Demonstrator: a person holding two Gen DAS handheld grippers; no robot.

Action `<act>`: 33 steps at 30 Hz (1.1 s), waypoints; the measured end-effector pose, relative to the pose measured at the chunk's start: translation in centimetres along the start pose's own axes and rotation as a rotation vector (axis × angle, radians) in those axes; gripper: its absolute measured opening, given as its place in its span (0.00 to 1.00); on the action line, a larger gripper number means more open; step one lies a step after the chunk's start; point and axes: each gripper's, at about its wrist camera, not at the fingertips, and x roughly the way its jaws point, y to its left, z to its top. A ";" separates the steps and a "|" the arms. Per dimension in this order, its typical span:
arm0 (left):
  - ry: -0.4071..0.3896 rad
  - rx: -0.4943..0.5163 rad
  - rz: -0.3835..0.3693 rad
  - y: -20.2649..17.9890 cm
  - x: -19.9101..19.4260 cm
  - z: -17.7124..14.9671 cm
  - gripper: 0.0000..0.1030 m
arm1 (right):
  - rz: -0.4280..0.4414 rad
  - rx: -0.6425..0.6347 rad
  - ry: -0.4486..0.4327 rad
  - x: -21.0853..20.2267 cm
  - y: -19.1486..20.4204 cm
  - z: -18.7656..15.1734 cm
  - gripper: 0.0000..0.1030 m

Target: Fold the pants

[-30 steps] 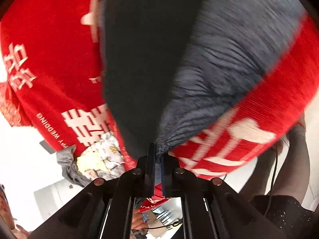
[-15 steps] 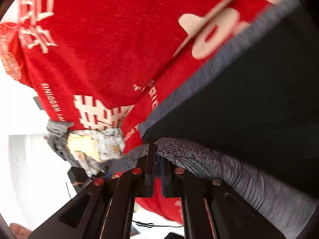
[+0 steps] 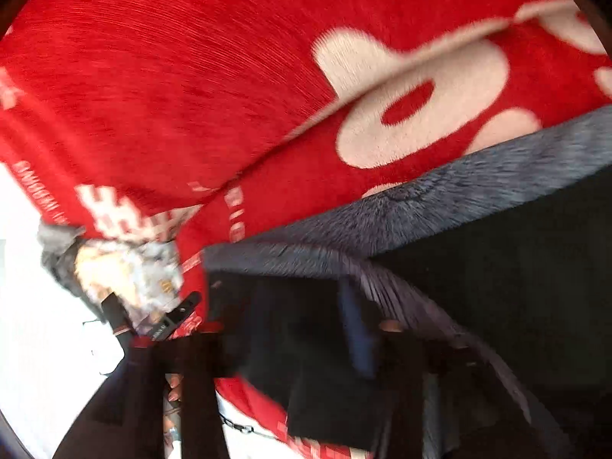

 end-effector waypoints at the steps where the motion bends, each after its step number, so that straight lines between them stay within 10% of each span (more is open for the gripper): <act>1: 0.013 0.044 -0.031 -1.7 -0.6 -0.6 0.81 | -0.012 0.002 -0.016 -1.7 -0.4 -0.7 0.60; 14: 0.362 0.433 -0.505 -32.1 0.8 -11.5 0.81 | -0.269 0.371 -0.081 -21.0 -19.5 -19.3 0.62; 26: 0.425 0.541 -0.535 -35.4 3.3 -15.4 0.81 | 0.080 0.647 -0.162 -16.3 -29.1 -31.8 0.60; 28: 0.431 0.525 -0.562 -35.9 3.3 -15.7 0.81 | 0.156 0.667 -0.208 -16.4 -28.8 -32.1 0.06; 33: 0.368 0.488 -0.630 -37.5 0.9 -14.4 0.81 | 0.229 0.543 -0.331 -20.4 -23.8 -29.4 0.06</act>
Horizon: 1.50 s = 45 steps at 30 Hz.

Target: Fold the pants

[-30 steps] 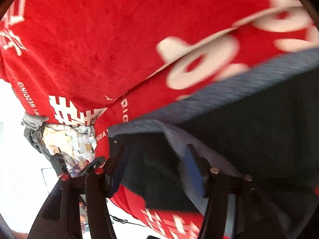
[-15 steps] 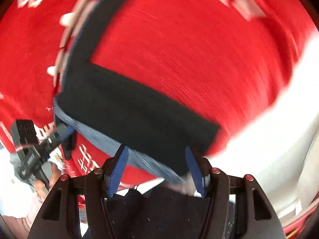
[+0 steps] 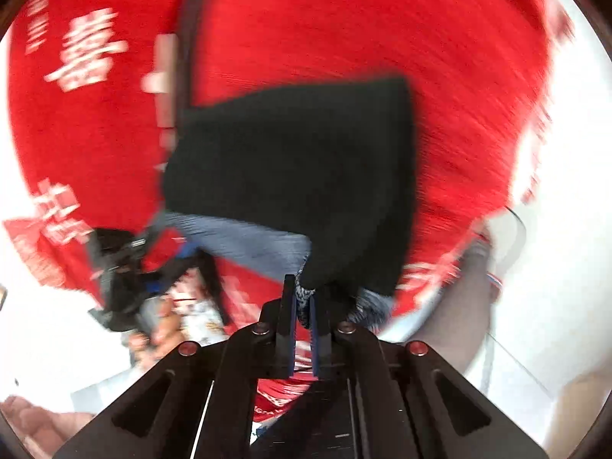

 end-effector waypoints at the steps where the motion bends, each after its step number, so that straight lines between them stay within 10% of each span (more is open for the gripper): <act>1: -0.032 0.006 -0.007 -0.7 -0.7 0.6 0.81 | 0.011 -0.033 -0.009 -0.6 1.4 0.8 0.06; 16: -0.243 -0.134 0.123 0.0 0.3 16.8 0.81 | -0.075 -0.315 -0.023 0.8 18.0 28.9 0.08; 20: -0.262 -0.172 0.191 1.0 1.5 20.1 0.81 | -0.298 -0.375 -0.036 3.4 19.2 34.0 0.31; 22: -0.282 -0.153 0.206 0.7 0.8 20.9 0.81 | -0.347 -0.439 -0.075 3.0 20.3 34.9 0.70; 26: -0.284 -0.099 0.291 -0.2 -0.9 20.5 0.81 | -0.337 -0.438 -0.090 0.8 19.9 33.9 0.71; 32: -0.200 -0.126 0.425 0.9 -0.1 16.0 0.81 | -0.348 -0.218 0.005 0.7 11.3 28.6 0.57; 35: -0.151 -0.178 0.442 2.3 1.3 14.0 0.81 | -0.235 -0.096 -0.004 2.4 8.3 28.8 0.38; 37: -0.137 -0.187 0.462 2.7 1.8 13.1 0.81 | -0.209 -0.098 0.000 3.4 8.5 29.0 0.09; 39: -0.130 -0.185 0.485 2.9 2.0 12.2 0.81 | -0.195 -0.159 0.005 3.4 9.9 28.7 0.07; 45: -0.110 -0.203 0.513 3.7 2.3 9.8 0.81 | -0.426 -0.210 0.096 4.2 8.0 28.0 0.03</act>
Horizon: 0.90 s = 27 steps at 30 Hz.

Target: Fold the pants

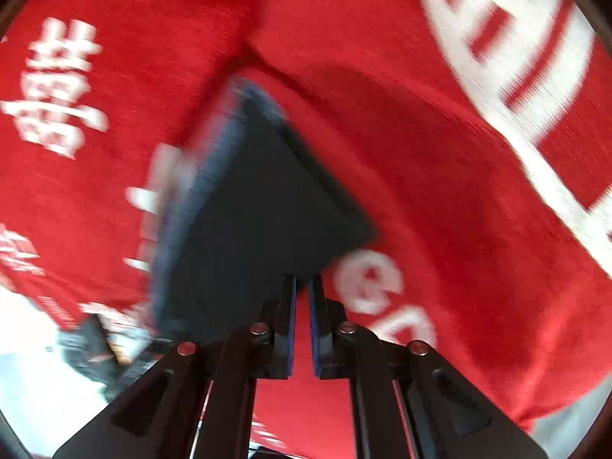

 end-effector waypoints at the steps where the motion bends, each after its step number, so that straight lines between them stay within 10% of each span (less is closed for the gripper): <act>1: 0.004 0.002 0.007 0.0 -0.1 -0.1 0.81 | 0.026 0.018 -0.002 -0.1 -0.4 0.1 0.01; 6: 0.013 -0.018 0.022 0.7 -1.7 -1.0 0.81 | 0.055 0.055 -0.035 -2.6 -0.2 -1.0 0.15; 10: 0.010 -0.061 0.023 2.4 -3.7 -2.9 0.81 | 0.021 -0.045 -0.024 -3.1 3.2 -2.3 0.66; 20: -0.053 -0.160 0.039 12.8 -7.7 -7.4 0.81 | 0.019 -0.525 0.134 5.0 22.5 -8.0 0.66; 27: -0.101 -0.264 0.079 27.1 -10.1 -10.8 0.81 | 0.014 -0.843 0.279 16.5 38.1 -16.2 0.66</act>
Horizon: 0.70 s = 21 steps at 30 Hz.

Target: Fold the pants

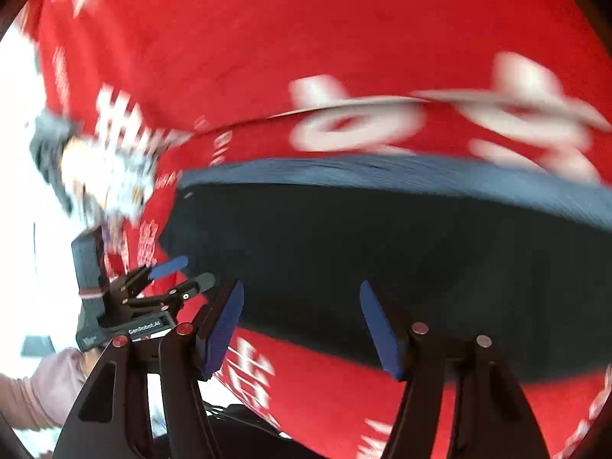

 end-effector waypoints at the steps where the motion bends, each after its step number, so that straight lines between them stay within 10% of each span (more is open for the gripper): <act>1: -0.019 -0.023 0.009 2.8 -0.5 0.1 0.81 | 0.007 -0.045 0.020 1.6 2.0 1.3 0.66; 11: -0.081 -0.155 -0.017 22.0 1.3 1.3 0.81 | -0.052 -0.527 0.252 21.6 21.2 13.9 0.66; 21: -0.074 -0.062 -0.247 23.7 4.2 -0.2 0.81 | -0.154 -0.542 0.400 30.6 22.5 17.5 0.65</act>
